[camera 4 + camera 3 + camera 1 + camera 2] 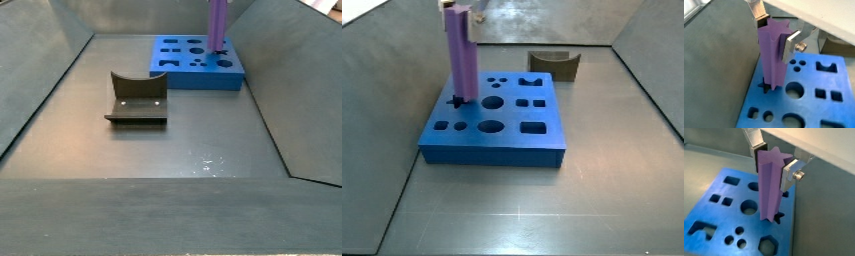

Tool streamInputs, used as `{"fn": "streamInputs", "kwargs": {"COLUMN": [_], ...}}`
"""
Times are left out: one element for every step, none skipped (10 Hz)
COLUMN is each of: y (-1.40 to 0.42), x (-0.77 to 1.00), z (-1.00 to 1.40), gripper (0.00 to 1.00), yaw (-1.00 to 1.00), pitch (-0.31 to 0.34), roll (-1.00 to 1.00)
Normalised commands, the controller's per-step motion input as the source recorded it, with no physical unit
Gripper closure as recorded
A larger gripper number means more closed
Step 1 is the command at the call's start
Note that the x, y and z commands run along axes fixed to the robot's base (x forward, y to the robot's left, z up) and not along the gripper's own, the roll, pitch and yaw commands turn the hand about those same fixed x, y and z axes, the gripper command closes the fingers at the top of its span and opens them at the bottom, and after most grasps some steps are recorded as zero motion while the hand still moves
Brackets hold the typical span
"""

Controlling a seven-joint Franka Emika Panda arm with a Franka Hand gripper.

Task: Pick up the star object. Move up. Place the star object on the fixture. Regrasp the star object. Move to above the board. Insert the star object.
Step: Insert the star object.

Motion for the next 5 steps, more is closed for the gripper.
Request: {"fn": "streamInputs", "kwargs": {"y": [0.00, 0.04, 0.00, 0.00, -0.02], "x": [-0.33, -0.30, -0.17, 0.00, 0.13], "z": [0.00, -0.08, -0.23, -0.22, -0.18], "gripper": [1.00, 1.00, 1.00, 1.00, 1.00], "yaw": [-0.27, -0.18, -0.08, -0.08, -0.15], "pitch": [-0.020, 0.000, -0.017, -0.016, 0.000], "roll": [0.00, 0.01, 0.00, -0.02, -0.05]}}
